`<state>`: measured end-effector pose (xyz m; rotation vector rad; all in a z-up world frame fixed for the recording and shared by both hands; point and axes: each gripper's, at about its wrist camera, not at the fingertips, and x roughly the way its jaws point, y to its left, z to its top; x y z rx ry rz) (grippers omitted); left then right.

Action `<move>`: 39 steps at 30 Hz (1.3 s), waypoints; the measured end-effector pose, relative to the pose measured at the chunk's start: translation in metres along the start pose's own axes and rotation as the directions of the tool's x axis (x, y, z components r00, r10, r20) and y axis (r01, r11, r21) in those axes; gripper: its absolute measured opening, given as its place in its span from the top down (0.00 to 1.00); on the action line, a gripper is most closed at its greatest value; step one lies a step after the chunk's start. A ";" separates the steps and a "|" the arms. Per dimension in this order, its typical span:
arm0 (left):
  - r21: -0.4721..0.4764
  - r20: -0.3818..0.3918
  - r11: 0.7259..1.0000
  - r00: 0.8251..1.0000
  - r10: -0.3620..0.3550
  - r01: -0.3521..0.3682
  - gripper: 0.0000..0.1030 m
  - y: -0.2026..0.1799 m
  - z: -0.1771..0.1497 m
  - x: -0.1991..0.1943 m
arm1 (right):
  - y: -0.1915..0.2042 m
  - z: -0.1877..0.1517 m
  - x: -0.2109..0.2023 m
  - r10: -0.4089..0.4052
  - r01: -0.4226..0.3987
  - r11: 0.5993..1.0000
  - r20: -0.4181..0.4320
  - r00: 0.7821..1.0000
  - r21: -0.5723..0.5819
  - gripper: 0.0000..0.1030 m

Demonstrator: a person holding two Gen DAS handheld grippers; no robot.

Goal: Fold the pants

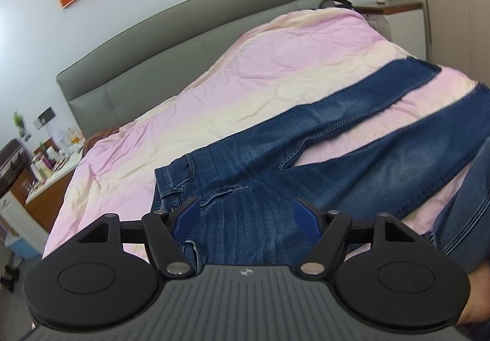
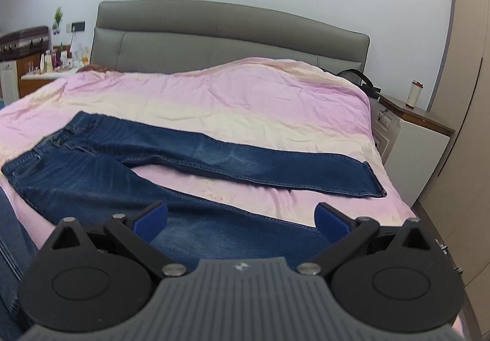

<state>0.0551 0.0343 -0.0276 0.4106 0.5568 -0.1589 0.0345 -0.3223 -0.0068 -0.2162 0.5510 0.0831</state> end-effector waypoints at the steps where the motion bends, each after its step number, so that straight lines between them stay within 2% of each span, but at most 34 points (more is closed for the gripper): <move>1: 0.048 -0.038 0.999 0.999 -0.010 0.012 0.21 0.001 -0.003 0.009 | -0.005 -0.001 0.009 0.000 0.000 1.000 -0.020 1.000 -0.015 0.06; 5: 0.193 -0.089 0.980 0.995 -0.040 0.057 0.23 0.000 -0.017 0.043 | -0.031 -0.009 0.049 0.017 -0.022 0.999 -0.129 0.992 -0.036 0.20; 7: 0.254 -0.129 0.964 0.990 -0.048 0.080 0.23 0.006 -0.023 0.061 | -0.043 -0.015 0.071 0.020 -0.032 0.998 -0.185 0.983 -0.061 0.23; 9: 0.297 -0.191 0.948 0.980 -0.060 0.116 0.24 0.012 -0.028 0.079 | -0.054 -0.021 0.091 0.010 -0.033 0.995 -0.233 0.972 -0.097 0.30; 11: 0.353 -0.264 0.919 0.961 -0.082 0.175 0.27 0.019 -0.037 0.095 | -0.067 -0.027 0.109 0.011 -0.043 0.994 -0.287 0.958 -0.105 0.37; 14: 0.430 -0.381 0.855 0.917 -0.119 0.289 0.29 0.021 -0.048 0.115 | -0.086 -0.036 0.133 0.029 -0.071 0.992 -0.350 0.936 -0.108 0.37; 16: 0.445 -0.443 0.820 0.884 -0.148 0.360 0.29 0.021 -0.052 0.127 | -0.095 -0.044 0.147 0.025 -0.087 0.987 -0.399 0.916 -0.138 0.38; 20: 0.406 -0.547 0.778 0.809 -0.214 0.480 0.29 0.015 -0.057 0.151 | -0.114 -0.056 0.167 0.023 -0.105 0.984 -0.486 0.874 -0.143 0.50; 24: 0.410 -0.589 0.729 0.770 -0.248 0.548 0.29 -0.003 -0.053 0.166 | -0.133 -0.069 0.174 0.027 -0.146 0.973 -0.538 0.843 -0.179 0.50; 30: 0.400 -0.663 0.683 0.707 -0.246 0.612 0.29 -0.025 -0.053 0.191 | -0.159 -0.093 0.171 0.022 -0.213 0.947 -0.615 0.788 -0.239 0.49; 33: 0.388 -0.682 0.684 0.692 -0.238 0.618 0.29 -0.030 -0.053 0.199 | -0.165 -0.104 0.173 0.012 -0.240 0.930 -0.629 0.778 -0.278 0.48; 37: 0.384 -0.691 0.696 0.689 -0.219 0.607 0.29 -0.034 -0.055 0.204 | -0.164 -0.115 0.180 -0.002 -0.279 0.894 -0.628 0.778 -0.350 0.40; 39: 0.392 -0.689 0.698 0.694 -0.209 0.600 0.29 -0.035 -0.057 0.203 | -0.162 -0.122 0.185 -0.040 -0.286 0.868 -0.630 0.776 -0.407 0.41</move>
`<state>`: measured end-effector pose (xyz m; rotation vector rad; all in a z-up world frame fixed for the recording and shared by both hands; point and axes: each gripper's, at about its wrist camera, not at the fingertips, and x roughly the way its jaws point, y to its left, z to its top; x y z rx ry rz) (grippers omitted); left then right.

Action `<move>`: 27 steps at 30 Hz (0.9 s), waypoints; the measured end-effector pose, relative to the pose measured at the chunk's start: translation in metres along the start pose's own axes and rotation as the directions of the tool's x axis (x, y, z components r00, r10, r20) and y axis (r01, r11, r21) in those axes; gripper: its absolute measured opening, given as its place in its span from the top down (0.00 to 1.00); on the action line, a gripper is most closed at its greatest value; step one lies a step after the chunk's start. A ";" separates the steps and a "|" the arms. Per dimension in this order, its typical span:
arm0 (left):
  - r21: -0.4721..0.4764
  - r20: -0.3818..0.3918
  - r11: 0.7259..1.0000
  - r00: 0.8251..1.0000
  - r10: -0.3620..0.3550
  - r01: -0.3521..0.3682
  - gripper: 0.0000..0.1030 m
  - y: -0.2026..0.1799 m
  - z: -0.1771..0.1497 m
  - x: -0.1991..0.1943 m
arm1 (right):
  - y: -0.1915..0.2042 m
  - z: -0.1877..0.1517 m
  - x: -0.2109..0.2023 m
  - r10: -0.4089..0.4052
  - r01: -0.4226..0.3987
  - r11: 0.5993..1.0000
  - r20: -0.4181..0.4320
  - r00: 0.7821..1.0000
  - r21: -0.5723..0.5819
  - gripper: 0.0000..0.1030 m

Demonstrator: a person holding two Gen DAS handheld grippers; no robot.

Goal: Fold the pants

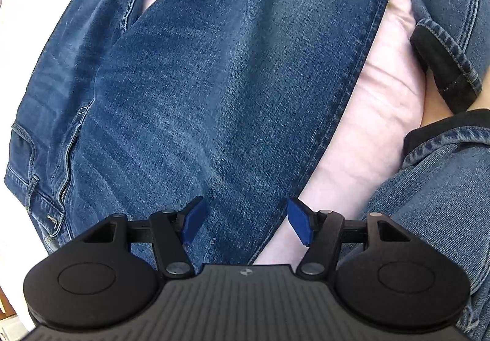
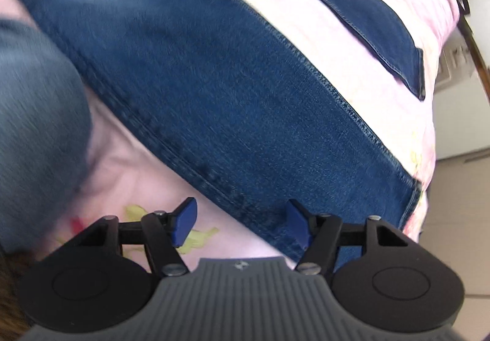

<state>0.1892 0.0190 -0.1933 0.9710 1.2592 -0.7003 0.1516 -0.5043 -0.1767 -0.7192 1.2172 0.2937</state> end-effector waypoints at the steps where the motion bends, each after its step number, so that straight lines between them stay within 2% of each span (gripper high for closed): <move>1: -0.001 -0.002 1.000 1.000 0.005 -0.005 0.29 0.000 -0.001 -0.001 | 0.001 -0.001 0.004 -0.023 0.022 0.999 -0.012 1.000 -0.023 0.46; 2: -0.005 -0.001 1.000 1.000 0.010 -0.010 0.29 0.000 -0.002 -0.002 | 0.001 -0.003 0.007 -0.043 0.042 0.999 -0.017 0.999 -0.035 0.65; 4: -0.007 0.001 1.000 1.000 0.025 -0.025 0.29 0.000 -0.005 -0.003 | -0.004 -0.006 0.003 -0.049 0.049 0.999 0.015 0.999 -0.003 0.82; 8: -0.006 0.000 0.999 0.999 0.041 -0.041 0.29 0.002 -0.008 -0.009 | -0.024 -0.009 -0.028 -0.066 0.051 0.992 0.130 0.989 0.116 0.93; 11: 0.001 0.015 0.998 0.998 0.055 -0.055 0.29 0.001 -0.010 -0.013 | -0.037 -0.007 -0.058 -0.130 0.100 0.983 0.201 0.971 0.154 0.95; 13: 0.005 0.029 0.998 0.997 0.065 -0.065 0.29 0.000 -0.013 -0.015 | -0.039 0.001 -0.075 -0.201 0.164 0.973 0.242 0.949 0.161 0.96; 16: 0.006 0.048 0.997 0.996 0.073 -0.074 0.28 -0.001 -0.018 -0.019 | -0.048 0.020 -0.099 -0.263 0.203 0.954 0.288 0.921 0.220 0.96; 21: 0.006 0.071 0.995 0.993 0.099 -0.100 0.27 -0.008 -0.023 -0.026 | -0.059 0.051 -0.127 -0.341 0.257 0.922 0.291 0.894 0.288 0.98; 24: 0.028 0.077 0.993 0.990 0.114 -0.117 0.27 -0.013 -0.024 -0.025 | -0.073 0.070 -0.138 -0.367 0.254 0.895 0.282 0.886 0.366 0.99; 27: 0.035 0.066 0.992 0.991 0.120 -0.122 0.27 -0.015 -0.022 -0.017 | -0.081 0.085 -0.145 -0.401 0.284 0.878 0.265 0.877 0.386 1.00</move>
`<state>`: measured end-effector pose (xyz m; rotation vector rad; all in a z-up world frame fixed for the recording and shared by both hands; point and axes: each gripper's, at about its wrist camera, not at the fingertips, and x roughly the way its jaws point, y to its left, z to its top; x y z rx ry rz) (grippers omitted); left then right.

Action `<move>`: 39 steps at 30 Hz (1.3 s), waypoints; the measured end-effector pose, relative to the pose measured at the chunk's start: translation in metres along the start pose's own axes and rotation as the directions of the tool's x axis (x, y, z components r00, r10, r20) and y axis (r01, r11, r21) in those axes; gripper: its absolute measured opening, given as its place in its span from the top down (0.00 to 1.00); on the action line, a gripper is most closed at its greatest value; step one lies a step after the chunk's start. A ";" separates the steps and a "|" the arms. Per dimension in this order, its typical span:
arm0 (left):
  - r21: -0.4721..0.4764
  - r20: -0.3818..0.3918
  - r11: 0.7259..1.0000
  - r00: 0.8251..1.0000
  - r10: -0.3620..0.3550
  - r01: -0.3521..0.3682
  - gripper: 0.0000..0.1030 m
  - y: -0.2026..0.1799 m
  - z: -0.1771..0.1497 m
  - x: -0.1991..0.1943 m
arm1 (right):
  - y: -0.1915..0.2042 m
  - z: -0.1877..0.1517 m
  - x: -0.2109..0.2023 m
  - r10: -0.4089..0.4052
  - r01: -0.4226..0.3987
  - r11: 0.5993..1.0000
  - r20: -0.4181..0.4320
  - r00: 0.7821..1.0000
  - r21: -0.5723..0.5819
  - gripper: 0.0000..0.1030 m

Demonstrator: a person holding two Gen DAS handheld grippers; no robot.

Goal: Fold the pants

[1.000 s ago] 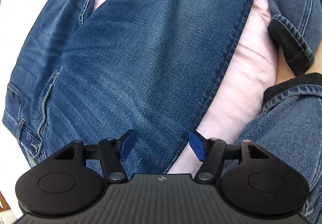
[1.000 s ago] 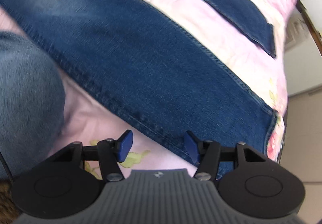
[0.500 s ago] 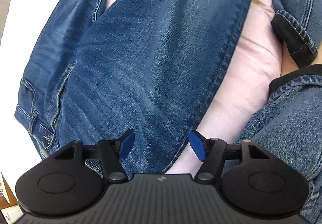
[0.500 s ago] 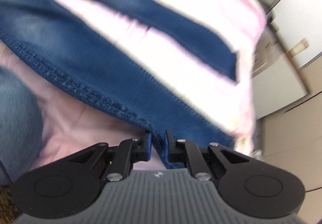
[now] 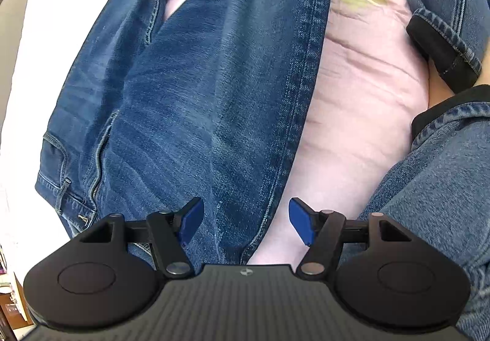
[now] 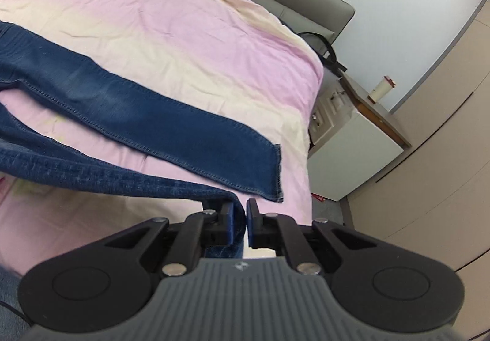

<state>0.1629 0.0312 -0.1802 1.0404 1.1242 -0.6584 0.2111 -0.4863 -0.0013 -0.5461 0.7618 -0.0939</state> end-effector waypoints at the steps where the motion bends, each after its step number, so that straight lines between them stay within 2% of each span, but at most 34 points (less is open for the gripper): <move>1: 0.001 -0.013 1.000 1.000 0.010 -0.010 0.27 -0.001 0.002 0.005 | 0.000 0.004 0.000 -0.004 0.004 1.000 0.002 1.000 -0.002 1.00; 5: 0.031 -0.108 0.996 0.990 0.087 -0.084 0.27 -0.013 0.010 0.033 | 0.001 0.014 0.001 -0.014 0.014 1.000 -0.005 1.000 -0.015 1.00; 9: 0.070 -0.167 0.972 0.958 0.231 -0.222 0.21 -0.011 -0.002 0.046 | 0.001 0.009 0.003 -0.033 0.032 0.999 -0.052 0.998 -0.020 1.00; 11: 0.058 -0.195 0.960 0.940 0.282 -0.275 0.21 -0.001 -0.015 0.046 | 0.000 0.002 0.007 -0.032 0.032 0.999 -0.074 0.997 -0.012 1.00; 13: 0.038 -0.206 0.942 0.920 0.333 -0.333 0.24 0.010 -0.032 0.043 | 0.002 -0.006 0.011 -0.031 0.030 0.999 -0.089 0.996 -0.015 1.00; 14: 0.007 -0.198 0.941 0.922 0.333 -0.338 0.33 0.015 -0.039 0.038 | 0.003 -0.009 0.013 -0.033 0.032 0.999 -0.092 0.995 -0.020 1.00; 16: -0.098 -0.168 0.937 0.934 0.316 -0.335 0.43 0.026 -0.047 0.022 | 0.006 -0.013 0.018 -0.029 0.027 0.999 -0.101 0.994 -0.021 1.00; 17: -0.136 -0.148 0.926 0.932 0.331 -0.351 0.54 0.029 -0.050 0.013 | 0.007 -0.015 0.020 -0.028 0.026 0.999 -0.104 0.994 -0.021 1.00; 19: -0.226 -0.110 0.897 0.925 0.365 -0.381 0.68 0.033 -0.056 -0.010 | 0.010 -0.018 0.024 -0.027 0.025 0.999 -0.114 0.993 -0.022 1.00; 20: -0.273 -0.088 0.877 0.918 0.386 -0.395 0.72 0.035 -0.058 -0.022 | 0.011 -0.019 0.025 -0.029 0.026 0.999 -0.115 0.993 -0.026 1.00; 24: -0.403 -0.032 0.796 0.876 0.482 -0.452 0.74 0.043 -0.065 -0.068 | 0.013 -0.022 0.022 -0.047 0.043 0.998 -0.106 0.993 -0.036 1.00; 26: -0.432 -0.013 0.773 0.860 0.510 -0.465 0.74 0.053 -0.064 -0.087 | 0.011 -0.018 0.020 -0.061 0.058 0.998 -0.096 0.994 -0.033 1.00; 31: -0.453 -0.025 0.752 0.850 0.526 -0.479 0.74 0.103 -0.038 -0.109 | 0.000 0.011 0.028 -0.101 0.099 0.995 -0.074 0.992 -0.031 1.00; 35: -0.411 -0.065 0.761 0.848 0.525 -0.503 0.74 0.141 -0.005 -0.107 | -0.003 0.041 0.060 -0.137 0.131 0.988 -0.087 0.987 -0.078 1.00; 39: -0.348 -0.098 0.773 0.841 0.532 -0.530 0.74 0.175 0.029 -0.078 | -0.009 0.070 0.106 -0.149 0.138 0.987 -0.127 0.981 -0.085 1.00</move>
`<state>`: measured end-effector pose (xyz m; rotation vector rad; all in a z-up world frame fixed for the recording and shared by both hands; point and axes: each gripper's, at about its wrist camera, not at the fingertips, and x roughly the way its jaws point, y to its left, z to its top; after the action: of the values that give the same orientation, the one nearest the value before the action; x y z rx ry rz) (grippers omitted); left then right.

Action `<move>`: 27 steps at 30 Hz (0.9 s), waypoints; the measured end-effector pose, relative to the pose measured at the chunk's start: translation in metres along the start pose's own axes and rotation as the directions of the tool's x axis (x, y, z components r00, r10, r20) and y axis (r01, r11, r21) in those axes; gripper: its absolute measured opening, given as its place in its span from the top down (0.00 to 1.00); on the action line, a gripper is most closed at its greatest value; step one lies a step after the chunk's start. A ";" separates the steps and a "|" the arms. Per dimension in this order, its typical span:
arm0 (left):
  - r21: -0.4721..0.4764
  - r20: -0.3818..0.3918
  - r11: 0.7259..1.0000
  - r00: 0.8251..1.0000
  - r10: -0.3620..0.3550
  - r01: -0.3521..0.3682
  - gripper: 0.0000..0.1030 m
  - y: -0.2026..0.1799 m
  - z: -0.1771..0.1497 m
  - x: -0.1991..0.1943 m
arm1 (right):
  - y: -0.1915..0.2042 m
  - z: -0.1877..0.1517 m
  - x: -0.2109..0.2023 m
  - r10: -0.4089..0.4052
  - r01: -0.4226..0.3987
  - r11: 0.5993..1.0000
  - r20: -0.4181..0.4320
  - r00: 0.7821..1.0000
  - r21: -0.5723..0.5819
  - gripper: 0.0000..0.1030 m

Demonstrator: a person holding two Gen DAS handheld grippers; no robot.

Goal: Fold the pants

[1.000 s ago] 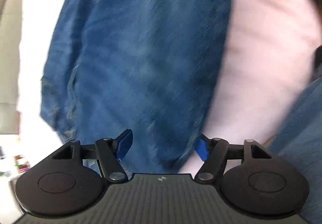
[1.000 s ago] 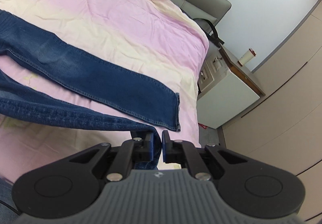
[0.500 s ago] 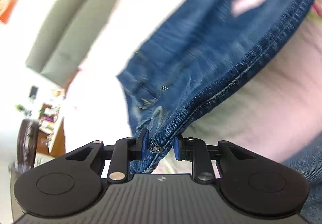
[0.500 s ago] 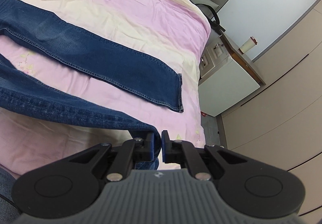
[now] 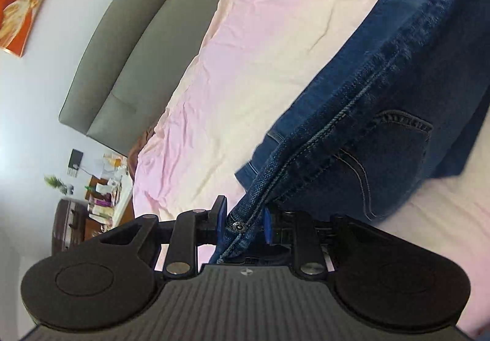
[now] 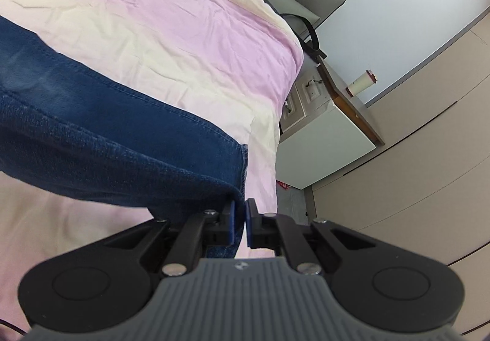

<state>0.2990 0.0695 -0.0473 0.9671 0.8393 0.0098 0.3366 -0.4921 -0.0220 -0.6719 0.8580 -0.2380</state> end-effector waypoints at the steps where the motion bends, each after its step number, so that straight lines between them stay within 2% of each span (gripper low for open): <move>1: 0.010 -0.008 1.000 1.000 0.008 -0.008 0.74 -0.004 0.009 0.010 | 0.001 0.008 0.012 0.000 0.000 1.000 -0.010 1.000 -0.004 1.00; 4: 0.032 -0.034 0.999 0.999 0.028 -0.027 0.74 -0.009 0.029 0.056 | 0.008 0.034 0.050 -0.004 0.003 1.000 -0.031 1.000 -0.022 1.00; 9: 0.125 -0.079 0.992 0.996 0.042 -0.032 0.74 -0.037 0.053 0.118 | 0.036 0.082 0.123 -0.039 0.032 0.994 -0.065 0.997 -0.103 1.00; 10: 0.138 -0.087 0.990 0.995 0.051 -0.039 0.80 -0.042 0.056 0.130 | 0.041 0.090 0.136 -0.040 0.030 0.992 -0.076 0.996 -0.122 1.00; 11: 0.149 -0.093 0.987 0.993 0.072 -0.058 0.93 -0.045 0.058 0.141 | 0.047 0.097 0.150 -0.041 0.028 0.990 -0.090 0.995 -0.140 1.00; 13: 0.131 -0.125 0.988 0.988 0.094 -0.078 0.94 -0.044 0.063 0.164 | 0.060 0.111 0.177 -0.048 0.025 0.982 -0.118 0.992 -0.185 1.00; 16: 0.106 -0.159 0.994 0.986 0.042 -0.025 0.96 -0.039 0.060 0.187 | 0.083 0.122 0.212 -0.064 0.024 0.967 -0.151 0.986 -0.252 1.00; 18: 0.108 -0.144 0.994 0.990 -0.003 0.018 0.91 -0.037 0.055 0.190 | 0.094 0.123 0.229 -0.071 0.020 0.960 -0.173 0.982 -0.279 1.00; 19: 0.093 -0.134 0.995 0.990 -0.036 0.049 0.85 -0.036 0.052 0.190 | 0.099 0.122 0.236 -0.073 0.017 0.956 -0.182 0.981 -0.292 1.00; 22: -0.030 -0.121 0.991 0.984 -0.134 0.131 0.56 -0.004 0.037 0.193 | 0.109 0.113 0.246 -0.072 0.006 0.947 -0.195 0.978 -0.320 1.00; 23: -0.091 -0.117 0.983 0.979 -0.167 0.157 0.49 0.010 0.031 0.192 | 0.111 0.110 0.248 -0.072 0.004 0.945 -0.196 0.978 -0.327 1.00; 25: -0.230 -0.104 0.959 0.975 -0.194 0.167 0.45 0.037 0.018 0.188 | 0.112 0.105 0.248 -0.070 0.001 0.945 -0.198 0.978 -0.328 1.00; 27: -0.358 -0.092 0.916 0.969 -0.227 0.181 0.28 0.058 0.003 0.185 | 0.113 0.101 0.246 -0.073 0.005 0.945 -0.193 0.978 -0.328 1.00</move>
<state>0.4493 0.1685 -0.1197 0.5464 1.0190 0.0409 0.5646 -0.4709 -0.1988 -0.9870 1.0942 -0.2042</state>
